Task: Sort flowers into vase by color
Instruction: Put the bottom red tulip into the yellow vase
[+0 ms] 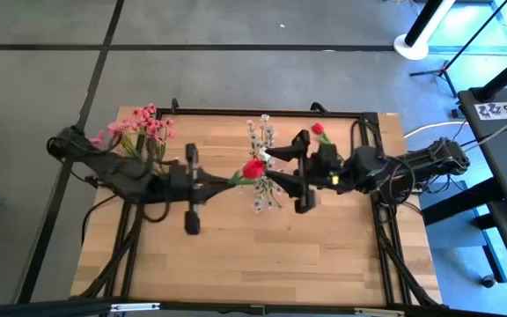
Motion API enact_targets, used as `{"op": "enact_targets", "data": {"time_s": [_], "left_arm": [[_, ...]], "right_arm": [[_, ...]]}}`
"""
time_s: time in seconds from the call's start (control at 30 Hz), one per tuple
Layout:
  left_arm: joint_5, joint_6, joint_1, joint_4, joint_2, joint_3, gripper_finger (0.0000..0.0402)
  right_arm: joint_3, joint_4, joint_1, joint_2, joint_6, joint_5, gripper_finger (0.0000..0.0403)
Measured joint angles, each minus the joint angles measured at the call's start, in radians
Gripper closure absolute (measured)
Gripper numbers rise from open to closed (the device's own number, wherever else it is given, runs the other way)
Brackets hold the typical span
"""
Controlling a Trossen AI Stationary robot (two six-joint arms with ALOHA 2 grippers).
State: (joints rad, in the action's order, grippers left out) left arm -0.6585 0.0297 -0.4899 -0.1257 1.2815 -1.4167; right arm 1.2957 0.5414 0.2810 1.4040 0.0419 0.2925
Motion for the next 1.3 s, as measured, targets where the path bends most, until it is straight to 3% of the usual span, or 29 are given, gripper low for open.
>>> {"op": "enact_targets", "data": {"time_s": [0.13,0.27,0.4,0.53,0.67,0.9,1.07,1.3], "left_arm": [[0.037,-0.002,0.051,0.035,0.02,0.011,0.0397],[0.049,-0.01,0.081,0.035,0.038,0.011,0.0397],[0.078,-0.058,0.104,0.035,0.053,0.011,0.0397],[0.078,-0.089,0.113,0.034,0.064,0.011,0.0396],[0.076,-0.106,0.117,0.033,0.066,0.011,0.0396],[0.074,-0.106,0.122,0.03,0.066,0.011,0.0388],[0.074,-0.109,0.121,0.021,0.074,0.011,0.0376],[0.079,-0.11,0.111,0.005,0.074,0.011,0.0396]], "right_arm": [[0.0,-0.072,-0.001,0.006,0.037,0.085,0.0157],[0.0,-0.081,0.0,0.006,0.056,-0.023,0.0157],[0.0,-0.082,0.001,0.008,0.036,0.026,0.0157],[0.0,-0.073,-0.001,0.02,-0.026,0.009,0.0173],[-0.001,-0.074,0.0,0.033,-0.047,-0.016,0.023],[-0.001,-0.087,-0.008,0.037,-0.048,-0.027,0.0388],[-0.001,-0.095,-0.021,0.037,0.008,-0.037,0.0362],[-0.001,-0.081,-0.021,0.037,0.011,-0.073,0.0304]]}}
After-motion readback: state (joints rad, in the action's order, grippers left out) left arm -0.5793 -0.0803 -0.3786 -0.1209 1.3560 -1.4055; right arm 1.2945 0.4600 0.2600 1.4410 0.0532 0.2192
